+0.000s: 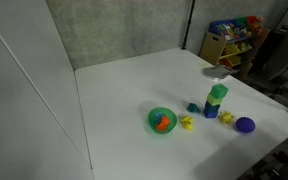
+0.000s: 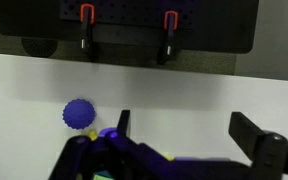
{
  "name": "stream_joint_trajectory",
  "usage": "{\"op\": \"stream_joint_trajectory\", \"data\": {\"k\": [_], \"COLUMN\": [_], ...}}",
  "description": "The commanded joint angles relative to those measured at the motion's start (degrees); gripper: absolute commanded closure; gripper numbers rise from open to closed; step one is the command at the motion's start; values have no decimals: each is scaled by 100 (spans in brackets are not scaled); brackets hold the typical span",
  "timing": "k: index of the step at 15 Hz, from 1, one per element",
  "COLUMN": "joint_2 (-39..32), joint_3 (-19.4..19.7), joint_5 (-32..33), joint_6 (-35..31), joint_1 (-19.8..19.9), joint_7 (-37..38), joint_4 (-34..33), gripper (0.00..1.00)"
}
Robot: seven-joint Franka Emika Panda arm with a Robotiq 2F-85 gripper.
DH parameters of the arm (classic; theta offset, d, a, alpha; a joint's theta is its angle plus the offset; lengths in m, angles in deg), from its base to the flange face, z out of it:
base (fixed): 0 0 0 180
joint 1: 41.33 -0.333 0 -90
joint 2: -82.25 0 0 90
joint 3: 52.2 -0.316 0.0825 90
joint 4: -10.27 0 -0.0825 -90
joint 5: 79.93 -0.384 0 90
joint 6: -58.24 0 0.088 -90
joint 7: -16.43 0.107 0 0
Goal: Pick up the yellow bear on the left and put it in the green bowl.
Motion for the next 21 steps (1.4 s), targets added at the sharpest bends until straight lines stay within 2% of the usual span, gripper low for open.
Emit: {"op": "stream_joint_trajectory", "data": {"k": [1,5,9,15,21], "joint_2": [-1,-1,-488,-1785,-3244], "joint_3": [-6,-6,-39,-81,-148], "joint_5": [-2,-2,-23,-29,31], "joint_6": [8,8,-307,-1189,-1864], "joint_1": [8,8,25,46,43], "joint_7": [-5,-5,83,301,1180], "joint_4": [-6,-6,-252,-860,-1770], "gripper": [0,0,0,0,0]}}
